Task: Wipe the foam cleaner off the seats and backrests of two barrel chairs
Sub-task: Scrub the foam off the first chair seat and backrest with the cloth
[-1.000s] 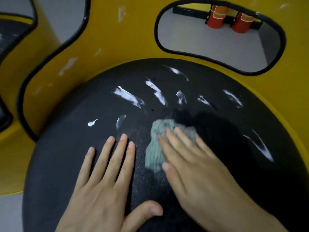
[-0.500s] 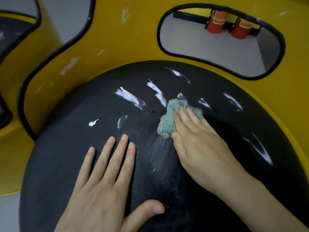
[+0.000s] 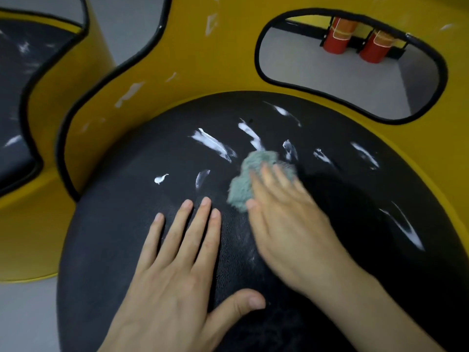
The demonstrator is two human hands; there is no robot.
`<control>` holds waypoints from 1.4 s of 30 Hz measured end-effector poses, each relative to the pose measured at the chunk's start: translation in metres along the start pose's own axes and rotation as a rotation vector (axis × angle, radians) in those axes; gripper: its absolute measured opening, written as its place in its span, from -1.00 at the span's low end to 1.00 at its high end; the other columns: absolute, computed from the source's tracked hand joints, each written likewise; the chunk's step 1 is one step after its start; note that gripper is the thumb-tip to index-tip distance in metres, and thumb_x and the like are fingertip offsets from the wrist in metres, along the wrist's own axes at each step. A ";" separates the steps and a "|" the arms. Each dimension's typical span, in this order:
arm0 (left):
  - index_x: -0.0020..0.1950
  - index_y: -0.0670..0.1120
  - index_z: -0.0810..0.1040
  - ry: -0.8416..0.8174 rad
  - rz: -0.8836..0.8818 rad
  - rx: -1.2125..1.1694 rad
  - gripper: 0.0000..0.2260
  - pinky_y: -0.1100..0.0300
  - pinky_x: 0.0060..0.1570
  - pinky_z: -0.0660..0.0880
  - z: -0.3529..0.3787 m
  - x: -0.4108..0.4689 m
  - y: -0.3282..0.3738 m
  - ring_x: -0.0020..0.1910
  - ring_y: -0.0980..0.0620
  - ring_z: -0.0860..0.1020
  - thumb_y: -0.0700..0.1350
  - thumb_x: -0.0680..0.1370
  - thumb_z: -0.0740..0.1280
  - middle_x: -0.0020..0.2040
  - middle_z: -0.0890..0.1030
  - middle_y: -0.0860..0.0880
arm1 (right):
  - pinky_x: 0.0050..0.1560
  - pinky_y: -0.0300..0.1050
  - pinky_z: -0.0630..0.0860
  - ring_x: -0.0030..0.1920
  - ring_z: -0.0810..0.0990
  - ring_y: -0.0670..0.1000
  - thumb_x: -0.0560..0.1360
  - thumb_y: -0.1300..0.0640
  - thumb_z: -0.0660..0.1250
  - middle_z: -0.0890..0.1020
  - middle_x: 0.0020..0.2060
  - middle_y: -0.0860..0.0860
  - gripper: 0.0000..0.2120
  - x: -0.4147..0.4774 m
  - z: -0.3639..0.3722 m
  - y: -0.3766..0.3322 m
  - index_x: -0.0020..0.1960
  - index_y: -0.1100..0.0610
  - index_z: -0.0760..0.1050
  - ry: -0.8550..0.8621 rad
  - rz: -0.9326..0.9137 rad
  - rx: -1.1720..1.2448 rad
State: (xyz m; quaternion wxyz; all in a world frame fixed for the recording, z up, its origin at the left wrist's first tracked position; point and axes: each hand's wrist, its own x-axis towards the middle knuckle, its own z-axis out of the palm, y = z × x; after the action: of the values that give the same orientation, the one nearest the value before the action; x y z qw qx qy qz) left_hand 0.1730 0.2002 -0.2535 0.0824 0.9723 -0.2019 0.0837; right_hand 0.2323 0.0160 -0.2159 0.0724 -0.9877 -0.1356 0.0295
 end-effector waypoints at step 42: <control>0.50 -0.31 0.39 -0.019 -0.019 0.019 -0.03 -0.24 0.41 0.17 -0.001 -0.001 0.003 0.54 -0.24 0.30 0.52 0.56 -0.07 0.55 0.34 -0.21 | 0.47 0.03 0.23 0.55 0.26 -0.01 0.69 -0.01 -0.09 0.37 0.52 0.00 -0.50 -0.064 0.016 0.004 0.53 0.09 0.36 0.043 -0.205 0.017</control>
State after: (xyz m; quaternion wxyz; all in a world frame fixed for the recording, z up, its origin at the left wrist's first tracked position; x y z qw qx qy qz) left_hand 0.1708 0.1982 -0.2519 0.0721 0.9757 -0.1927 0.0755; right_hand 0.1703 -0.0035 -0.2298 0.0864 -0.9684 -0.2341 0.0019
